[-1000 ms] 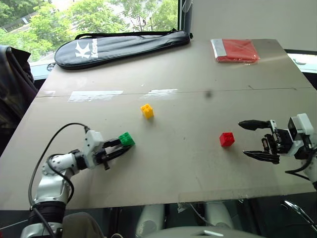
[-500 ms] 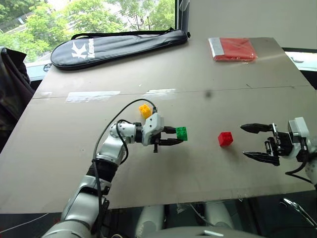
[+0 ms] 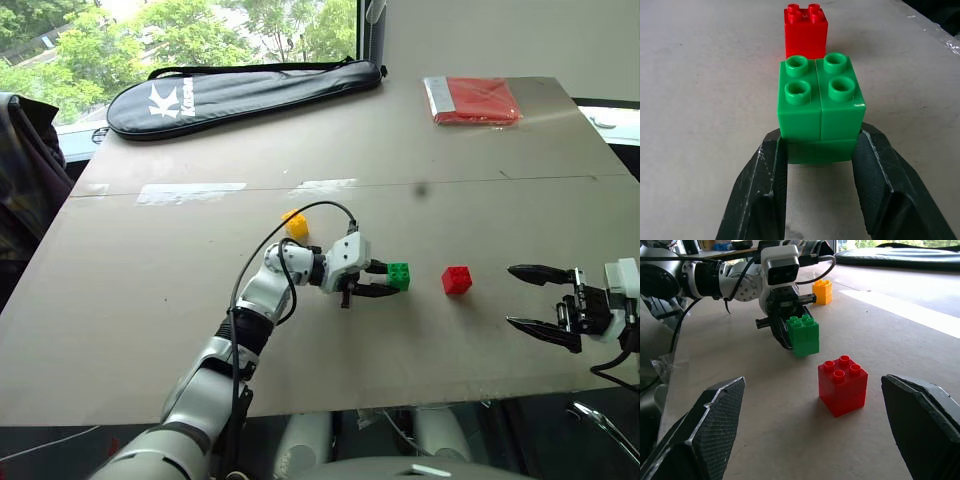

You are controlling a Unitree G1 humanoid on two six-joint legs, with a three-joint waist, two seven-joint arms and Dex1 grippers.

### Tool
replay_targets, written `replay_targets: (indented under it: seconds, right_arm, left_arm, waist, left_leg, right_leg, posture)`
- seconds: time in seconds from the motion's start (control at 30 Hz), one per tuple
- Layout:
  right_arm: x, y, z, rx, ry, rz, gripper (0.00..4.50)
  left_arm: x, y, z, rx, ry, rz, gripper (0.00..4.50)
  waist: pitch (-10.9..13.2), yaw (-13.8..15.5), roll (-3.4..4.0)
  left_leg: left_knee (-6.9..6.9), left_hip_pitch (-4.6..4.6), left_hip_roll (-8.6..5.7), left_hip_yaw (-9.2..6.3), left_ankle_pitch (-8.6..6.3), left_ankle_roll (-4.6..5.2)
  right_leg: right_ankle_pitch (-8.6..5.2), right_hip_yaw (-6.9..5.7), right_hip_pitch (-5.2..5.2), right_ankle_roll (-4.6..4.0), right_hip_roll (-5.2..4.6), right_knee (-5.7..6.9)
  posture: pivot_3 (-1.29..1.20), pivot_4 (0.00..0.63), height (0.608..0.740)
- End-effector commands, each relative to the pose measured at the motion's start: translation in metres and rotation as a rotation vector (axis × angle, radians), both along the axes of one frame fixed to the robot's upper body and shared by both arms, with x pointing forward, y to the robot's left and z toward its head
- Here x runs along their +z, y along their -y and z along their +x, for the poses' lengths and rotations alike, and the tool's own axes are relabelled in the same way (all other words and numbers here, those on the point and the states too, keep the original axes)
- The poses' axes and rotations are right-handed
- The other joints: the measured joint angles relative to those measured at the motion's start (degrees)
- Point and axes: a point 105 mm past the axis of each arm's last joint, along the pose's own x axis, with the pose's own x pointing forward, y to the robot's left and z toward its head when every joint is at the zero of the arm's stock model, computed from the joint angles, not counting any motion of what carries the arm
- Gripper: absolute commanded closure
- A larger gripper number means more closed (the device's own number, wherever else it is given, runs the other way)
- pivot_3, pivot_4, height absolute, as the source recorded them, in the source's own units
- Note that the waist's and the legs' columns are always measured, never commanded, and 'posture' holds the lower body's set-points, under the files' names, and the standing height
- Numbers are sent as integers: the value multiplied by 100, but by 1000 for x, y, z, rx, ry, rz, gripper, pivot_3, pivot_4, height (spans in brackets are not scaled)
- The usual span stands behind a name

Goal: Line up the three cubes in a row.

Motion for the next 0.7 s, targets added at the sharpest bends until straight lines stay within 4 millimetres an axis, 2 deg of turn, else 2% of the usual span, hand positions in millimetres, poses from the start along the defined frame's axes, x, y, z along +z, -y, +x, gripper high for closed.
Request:
replay_targets:
  seconds: [0.03,0.33,0.7]
  right_arm:
    - [6,6,-1,-19,43,-7,0]
    - [3,9,-1,-43,43,-11,0]
    - [0,11,-1,-53,45,-19,0]
  left_arm:
    - [3,8,-2,-8,41,4,3286]
    - [-4,15,1,22,39,23,3286]
    - [-4,15,0,30,10,7,3286]
  waist:
    - [0,-1,0]
    - [-2,10,3]
    - [-3,9,4]
  left_leg:
    - [0,0,0,0,0,0]
    - [3,4,-1,-2,1,0]
    - [5,6,-2,-3,1,0]
  right_leg:
    - [0,0,0,0,0,0]
    - [0,0,5,0,-1,2]
    - [0,0,7,0,-1,2]
  posture:
    - [0,150,694]
    - [0,150,694]
    - [0,150,694]
